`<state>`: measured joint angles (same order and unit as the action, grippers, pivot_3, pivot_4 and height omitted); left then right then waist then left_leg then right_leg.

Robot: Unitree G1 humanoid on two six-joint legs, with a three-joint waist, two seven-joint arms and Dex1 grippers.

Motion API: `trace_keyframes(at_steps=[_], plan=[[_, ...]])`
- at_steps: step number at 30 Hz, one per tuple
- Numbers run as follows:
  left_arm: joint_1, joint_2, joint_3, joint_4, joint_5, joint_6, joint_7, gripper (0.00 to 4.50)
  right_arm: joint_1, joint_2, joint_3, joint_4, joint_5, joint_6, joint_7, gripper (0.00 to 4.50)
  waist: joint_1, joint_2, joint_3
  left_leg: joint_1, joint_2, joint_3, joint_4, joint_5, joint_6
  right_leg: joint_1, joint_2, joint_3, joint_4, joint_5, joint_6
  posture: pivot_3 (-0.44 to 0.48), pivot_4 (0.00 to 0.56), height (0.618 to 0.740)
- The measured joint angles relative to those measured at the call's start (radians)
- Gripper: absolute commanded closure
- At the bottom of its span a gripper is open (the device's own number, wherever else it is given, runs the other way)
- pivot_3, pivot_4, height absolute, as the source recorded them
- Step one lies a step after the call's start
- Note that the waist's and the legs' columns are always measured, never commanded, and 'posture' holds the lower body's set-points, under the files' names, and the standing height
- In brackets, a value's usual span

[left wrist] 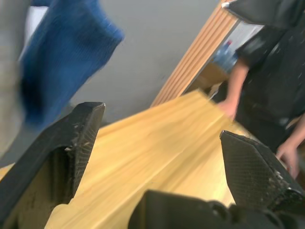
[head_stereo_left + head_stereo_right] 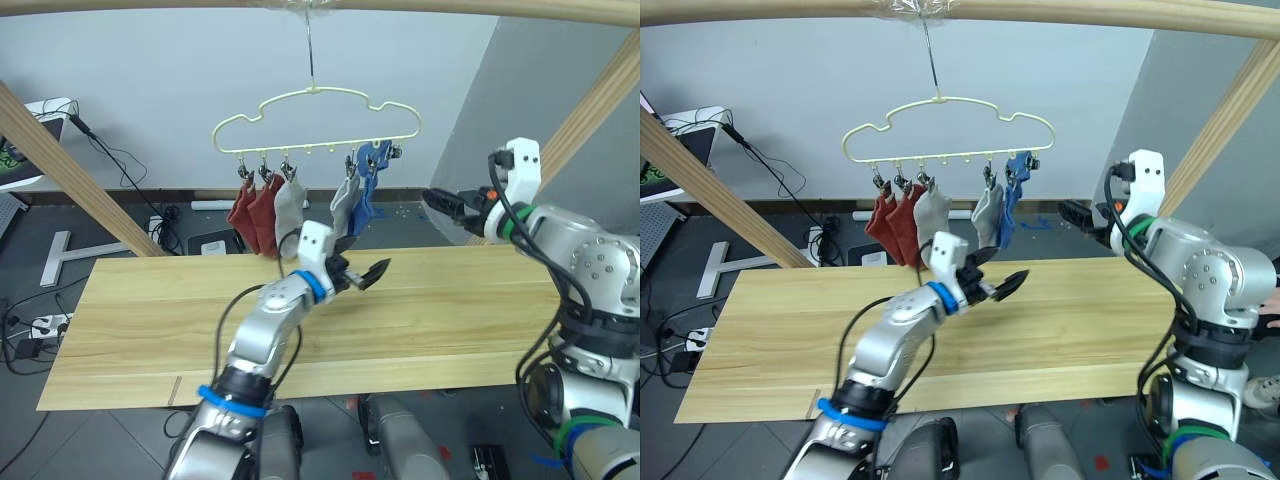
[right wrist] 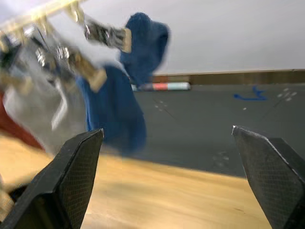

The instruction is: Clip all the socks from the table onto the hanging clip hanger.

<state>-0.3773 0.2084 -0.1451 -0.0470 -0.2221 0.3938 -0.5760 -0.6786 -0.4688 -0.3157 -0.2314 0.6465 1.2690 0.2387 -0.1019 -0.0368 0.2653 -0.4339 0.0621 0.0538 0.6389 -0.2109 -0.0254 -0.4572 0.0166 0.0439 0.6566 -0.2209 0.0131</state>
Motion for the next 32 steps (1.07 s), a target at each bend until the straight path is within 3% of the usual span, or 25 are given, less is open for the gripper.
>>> trace_keyframes(at_steps=[3,9,16,23,32], plan=[[0.056,0.146,0.086,-0.067,-0.029,0.047,-0.046,0.02,0.089,-0.08,0.032,-0.025,-0.008,-0.057,0.072,0.0,0.002,0.0,0.0,0.001,0.0,-0.001,0.0,0.0,0.0,0.0,0.0,-0.001,0.0,0.0,0.0,-0.077,0.258,0.74],[0.071,0.341,0.278,-0.105,-0.099,0.145,-0.089,0.02,0.189,-0.181,0.058,-0.053,-0.036,-0.167,0.18,0.0,0.008,0.0,0.0,0.001,0.0,0.001,0.001,0.0,0.0,0.001,-0.002,-0.001,0.0,0.0,0.0,-0.04,0.252,0.74],[0.264,0.587,0.471,-0.096,-0.111,0.096,-0.201,0.02,0.406,-0.385,0.07,-0.12,-0.117,-0.63,0.572,0.0,0.023,-0.001,0.0,0.001,0.001,0.001,-0.009,0.0,0.0,0.001,-0.002,-0.003,-0.011,0.0,0.0,-0.025,0.238,0.74],[0.369,0.599,0.546,-0.07,-0.13,0.091,-0.224,0.02,0.488,-0.384,0.013,-0.111,-0.094,-0.65,0.619,0.0,0.04,-0.001,0.0,0.001,0.001,0.003,-0.008,0.0,0.0,0.001,-0.005,-0.001,-0.01,0.0,0.0,-0.026,0.231,0.74],[0.351,0.602,0.546,-0.067,-0.14,0.084,-0.226,0.02,0.499,-0.383,0.004,-0.111,-0.092,-0.664,0.617,0.0,0.051,-0.001,-0.001,0.001,0.001,0.003,-0.007,0.0,0.0,0.001,-0.004,-0.002,-0.009,0.0,0.0,-0.019,0.225,0.74]])
